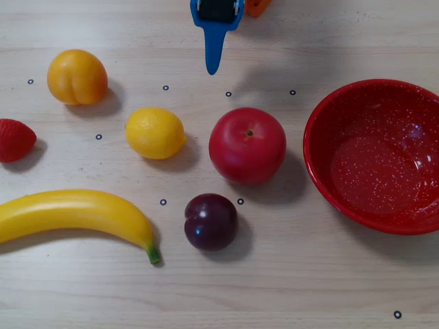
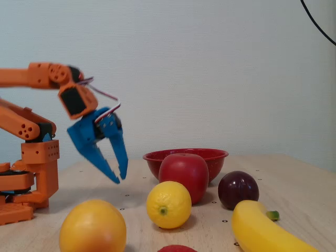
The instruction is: Put the lemon in the red bowl.
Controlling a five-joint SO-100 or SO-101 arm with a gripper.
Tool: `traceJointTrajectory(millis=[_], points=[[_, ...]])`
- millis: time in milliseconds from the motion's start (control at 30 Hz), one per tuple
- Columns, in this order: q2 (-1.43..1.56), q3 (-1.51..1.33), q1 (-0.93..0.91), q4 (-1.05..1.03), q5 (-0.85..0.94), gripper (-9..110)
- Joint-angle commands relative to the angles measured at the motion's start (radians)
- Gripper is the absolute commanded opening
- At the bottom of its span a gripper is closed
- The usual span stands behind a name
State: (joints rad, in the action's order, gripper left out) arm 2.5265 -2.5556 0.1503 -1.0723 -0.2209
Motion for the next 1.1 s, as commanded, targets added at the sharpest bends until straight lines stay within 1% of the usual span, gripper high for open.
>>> traceJointTrajectory(millis=[0,167,367,700,933,1067], points=[[-0.074,0.181,0.040,-0.029,-0.041,0],[-0.193,0.347,0.072,-0.087,-0.054,0],[-0.393,0.606,0.117,-0.265,-0.087,0],[-0.657,0.888,0.195,-0.360,-0.097,0],[-0.811,1.074,0.207,-0.462,-0.100,0],[-0.877,1.147,0.216,-0.520,-0.133,5]])
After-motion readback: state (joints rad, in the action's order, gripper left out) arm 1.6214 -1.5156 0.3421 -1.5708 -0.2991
